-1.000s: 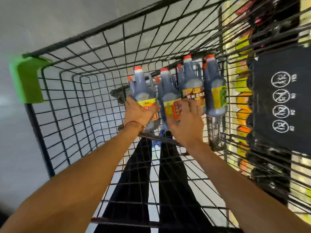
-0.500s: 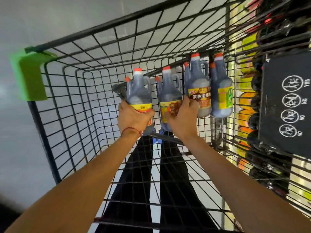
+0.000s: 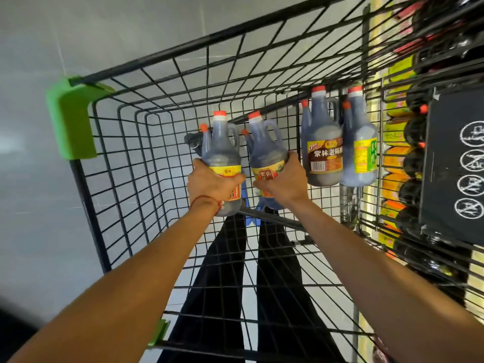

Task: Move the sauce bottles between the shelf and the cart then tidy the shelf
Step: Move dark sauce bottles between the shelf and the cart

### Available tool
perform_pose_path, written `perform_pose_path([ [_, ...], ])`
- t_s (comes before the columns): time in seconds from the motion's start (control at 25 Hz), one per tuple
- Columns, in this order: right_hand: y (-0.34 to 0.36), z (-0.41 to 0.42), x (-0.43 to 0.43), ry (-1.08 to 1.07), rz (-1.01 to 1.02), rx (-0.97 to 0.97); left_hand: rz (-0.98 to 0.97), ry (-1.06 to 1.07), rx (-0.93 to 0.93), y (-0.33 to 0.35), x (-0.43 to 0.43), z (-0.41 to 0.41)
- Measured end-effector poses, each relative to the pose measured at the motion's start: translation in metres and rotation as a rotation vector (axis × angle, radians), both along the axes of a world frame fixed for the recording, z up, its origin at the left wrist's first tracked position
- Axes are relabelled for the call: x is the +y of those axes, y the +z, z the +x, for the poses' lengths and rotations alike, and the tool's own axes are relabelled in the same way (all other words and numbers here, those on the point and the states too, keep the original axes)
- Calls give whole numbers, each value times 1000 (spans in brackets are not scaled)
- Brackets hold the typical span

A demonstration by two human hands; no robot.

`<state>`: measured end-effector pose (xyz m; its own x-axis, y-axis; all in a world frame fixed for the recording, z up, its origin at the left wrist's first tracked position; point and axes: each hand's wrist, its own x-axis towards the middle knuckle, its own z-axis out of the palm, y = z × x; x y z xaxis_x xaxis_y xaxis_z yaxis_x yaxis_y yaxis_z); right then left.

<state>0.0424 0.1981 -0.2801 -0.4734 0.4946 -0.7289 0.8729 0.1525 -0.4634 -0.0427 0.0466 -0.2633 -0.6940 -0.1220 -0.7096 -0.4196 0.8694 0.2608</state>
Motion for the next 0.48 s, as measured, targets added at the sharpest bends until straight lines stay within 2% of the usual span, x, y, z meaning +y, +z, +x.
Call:
perform_pose_path([
  [0.2, 21, 16, -1, -120, -33, 11, 56, 0, 22, 17, -15, 1],
  [0.48, 117, 52, -11, -238, -99, 169, 285, -149, 64, 99, -30, 9],
])
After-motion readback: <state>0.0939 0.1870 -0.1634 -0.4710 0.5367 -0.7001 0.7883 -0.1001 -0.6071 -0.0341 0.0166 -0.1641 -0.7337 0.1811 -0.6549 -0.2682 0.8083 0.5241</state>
